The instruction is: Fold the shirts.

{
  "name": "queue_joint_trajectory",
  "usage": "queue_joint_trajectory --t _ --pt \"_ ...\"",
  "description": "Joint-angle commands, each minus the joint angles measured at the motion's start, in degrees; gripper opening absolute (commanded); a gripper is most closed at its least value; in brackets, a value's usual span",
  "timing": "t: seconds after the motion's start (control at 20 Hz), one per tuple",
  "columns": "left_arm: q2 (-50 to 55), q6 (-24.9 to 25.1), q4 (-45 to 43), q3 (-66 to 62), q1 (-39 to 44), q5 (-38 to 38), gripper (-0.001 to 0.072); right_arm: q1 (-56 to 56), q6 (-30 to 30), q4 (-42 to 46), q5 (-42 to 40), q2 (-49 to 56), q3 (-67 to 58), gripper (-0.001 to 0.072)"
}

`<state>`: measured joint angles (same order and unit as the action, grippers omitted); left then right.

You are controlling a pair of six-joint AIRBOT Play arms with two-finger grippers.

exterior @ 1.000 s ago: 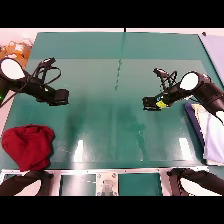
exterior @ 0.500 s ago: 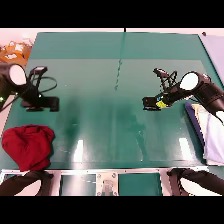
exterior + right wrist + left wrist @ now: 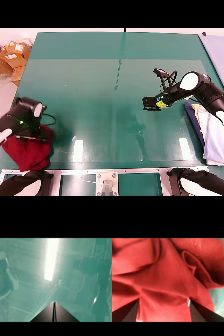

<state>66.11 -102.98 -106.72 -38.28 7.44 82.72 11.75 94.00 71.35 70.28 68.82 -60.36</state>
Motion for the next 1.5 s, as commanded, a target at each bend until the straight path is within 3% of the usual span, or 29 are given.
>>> queue_joint_trajectory --t 0.0,0.1,0.2,0.35,0.5,0.65,0.75,0.85,1.0,1.25,1.45 --pt "0.1 0.0 -1.1 5.7 -0.1 -8.4 0.0591 0.1 0.0 0.0 0.0 0.0 0.0 0.0016" --pt "0.1 1.1 -1.1 5.7 -0.1 -12.2 0.0345 0.1 0.0 0.0 0.0 0.0 0.0 0.0016" --pt "0.1 2.1 -0.9 5.6 0.0 -12.1 0.0024 0.1 0.0 0.0 0.0 0.0 0.0 0.0016" --pt "-0.1 7.5 0.7 2.2 0.0 -6.0 0.0023 0.1 0.0 0.0 0.0 0.0 0.0 0.0016" --pt "-1.2 12.0 1.3 -9.5 0.0 3.4 0.0022 0.1 0.0 0.0 0.0 0.0 0.0 0.0016" --pt "-2.7 12.0 4.4 -26.9 0.0 10.9 0.0022 0.1 0.0 0.0 0.0 0.0 0.0 0.0016" --pt "-2.9 12.0 11.3 -38.5 0.0 12.4 0.0022 0.1 0.0 0.0 0.0 0.0 0.0 0.0016" --pt "-2.9 11.5 22.0 -46.4 0.0 8.5 0.0022 0.1 0.0 0.0 0.0 0.0 0.0 0.0016" --pt "-2.6 12.8 37.3 -48.0 1.1 -2.4 0.0022 0.1 0.0 0.0 0.0 0.0 0.0 0.0016" --pt "7.0 15.5 38.6 -48.0 17.3 -16.7 0.0023 0.0 0.0 0.0 0.0 0.0 0.0 0.0016" --pt "19.1 16.5 39.9 -48.0 24.5 -16.2 0.0027 -0.6 0.0 0.0 -0.3 0.0 0.0 0.0017"
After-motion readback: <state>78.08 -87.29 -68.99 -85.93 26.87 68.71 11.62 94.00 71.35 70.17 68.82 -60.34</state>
